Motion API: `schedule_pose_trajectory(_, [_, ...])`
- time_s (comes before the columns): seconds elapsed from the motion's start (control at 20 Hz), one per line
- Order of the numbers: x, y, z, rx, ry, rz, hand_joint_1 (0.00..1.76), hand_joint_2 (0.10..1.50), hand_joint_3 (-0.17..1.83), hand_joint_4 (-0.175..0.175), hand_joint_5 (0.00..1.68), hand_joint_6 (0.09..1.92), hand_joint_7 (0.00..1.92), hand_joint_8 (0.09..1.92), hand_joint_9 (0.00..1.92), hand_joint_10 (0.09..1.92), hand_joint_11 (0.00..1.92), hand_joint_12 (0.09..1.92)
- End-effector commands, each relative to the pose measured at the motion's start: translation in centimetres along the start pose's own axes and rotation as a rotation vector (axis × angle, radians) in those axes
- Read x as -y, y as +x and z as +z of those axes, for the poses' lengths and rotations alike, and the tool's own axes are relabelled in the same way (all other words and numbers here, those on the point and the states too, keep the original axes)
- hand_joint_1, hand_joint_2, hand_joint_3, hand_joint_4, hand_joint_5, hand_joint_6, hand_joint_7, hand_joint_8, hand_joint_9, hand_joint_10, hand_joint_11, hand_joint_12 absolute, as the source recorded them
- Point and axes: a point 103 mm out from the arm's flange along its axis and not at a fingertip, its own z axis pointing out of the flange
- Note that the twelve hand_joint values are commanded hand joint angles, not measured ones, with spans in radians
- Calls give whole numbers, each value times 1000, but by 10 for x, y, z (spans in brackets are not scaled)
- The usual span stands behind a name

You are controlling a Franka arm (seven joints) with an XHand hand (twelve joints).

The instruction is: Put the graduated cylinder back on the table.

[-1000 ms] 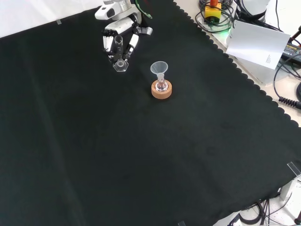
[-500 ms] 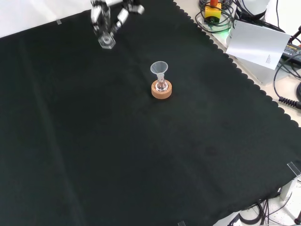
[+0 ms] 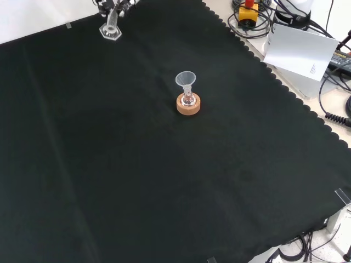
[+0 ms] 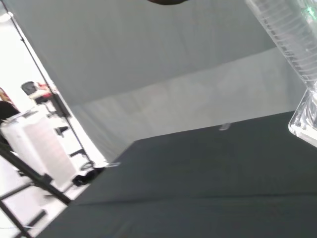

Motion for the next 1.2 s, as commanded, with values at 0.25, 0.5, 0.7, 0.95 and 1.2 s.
schedule_pose_trajectory(0.25, [73,-41,186,-178,236,91,1128,1180,0,-175,869,1183,999,556,1302,125,1147,777])
schedule_pose_trajectory(0.5, [72,-41,188,-177,230,96,1128,1180,0,-175,869,1183,998,558,1301,124,1146,778])
schedule_pose_trajectory(0.7, [69,-42,190,-180,217,103,1128,1181,0,-175,868,1184,997,560,1301,124,1146,778])
schedule_pose_trajectory(0.95, [69,-47,199,-205,176,115,1127,1181,1,-175,868,1185,996,561,1301,124,1146,779])
schedule_pose_trajectory(1.2, [69,-52,206,-251,164,145,1127,1181,1,-175,867,1185,994,563,1300,123,1145,780])
